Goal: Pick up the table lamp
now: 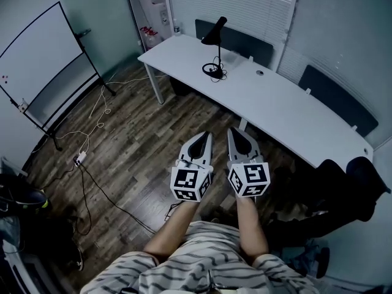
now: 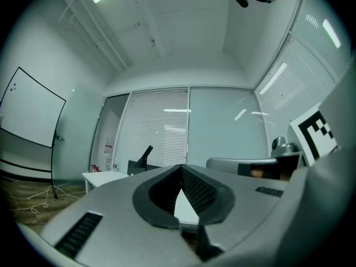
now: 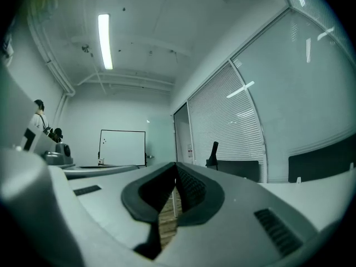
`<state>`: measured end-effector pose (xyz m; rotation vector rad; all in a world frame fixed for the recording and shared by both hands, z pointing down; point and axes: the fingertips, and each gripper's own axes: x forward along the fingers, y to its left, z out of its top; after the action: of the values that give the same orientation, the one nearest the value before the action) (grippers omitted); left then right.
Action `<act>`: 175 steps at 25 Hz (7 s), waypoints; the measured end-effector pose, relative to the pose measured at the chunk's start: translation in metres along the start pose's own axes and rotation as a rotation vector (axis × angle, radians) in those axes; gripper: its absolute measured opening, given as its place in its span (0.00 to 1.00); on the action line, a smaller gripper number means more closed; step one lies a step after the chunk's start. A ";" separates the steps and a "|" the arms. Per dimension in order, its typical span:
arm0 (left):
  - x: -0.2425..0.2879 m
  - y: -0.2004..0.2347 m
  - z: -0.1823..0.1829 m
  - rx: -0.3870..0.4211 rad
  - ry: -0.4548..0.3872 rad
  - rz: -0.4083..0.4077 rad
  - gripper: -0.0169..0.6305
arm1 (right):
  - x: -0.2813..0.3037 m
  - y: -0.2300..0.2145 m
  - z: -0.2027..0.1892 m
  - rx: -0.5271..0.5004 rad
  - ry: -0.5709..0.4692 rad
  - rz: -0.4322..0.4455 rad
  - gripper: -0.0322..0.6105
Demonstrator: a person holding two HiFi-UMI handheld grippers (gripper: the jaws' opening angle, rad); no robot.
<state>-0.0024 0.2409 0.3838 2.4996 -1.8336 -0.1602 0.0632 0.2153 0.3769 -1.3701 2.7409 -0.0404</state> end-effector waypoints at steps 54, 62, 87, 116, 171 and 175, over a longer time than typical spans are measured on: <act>0.429 0.249 -0.020 -0.061 0.065 -0.140 0.04 | 0.437 -0.188 -0.019 0.026 0.031 -0.124 0.07; 0.456 0.259 -0.032 -0.053 0.074 -0.154 0.04 | 0.455 -0.214 -0.028 0.012 0.047 -0.152 0.07; 0.578 0.277 -0.113 -0.049 0.158 -0.169 0.14 | 0.518 -0.299 -0.049 0.056 0.059 -0.120 0.07; 0.689 0.316 -0.237 0.005 0.180 -0.121 0.26 | 0.540 -0.370 -0.070 0.076 0.096 -0.141 0.07; 0.672 0.293 -0.101 0.003 0.103 -0.117 0.09 | 0.550 -0.366 -0.074 0.076 0.112 -0.113 0.07; 0.659 0.283 -0.081 0.018 0.079 -0.125 0.09 | 0.547 -0.361 -0.066 0.072 0.095 -0.111 0.07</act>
<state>-0.0666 -0.4746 0.4503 2.5932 -1.6583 -0.0470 0.0190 -0.4401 0.4319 -1.5376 2.7048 -0.2134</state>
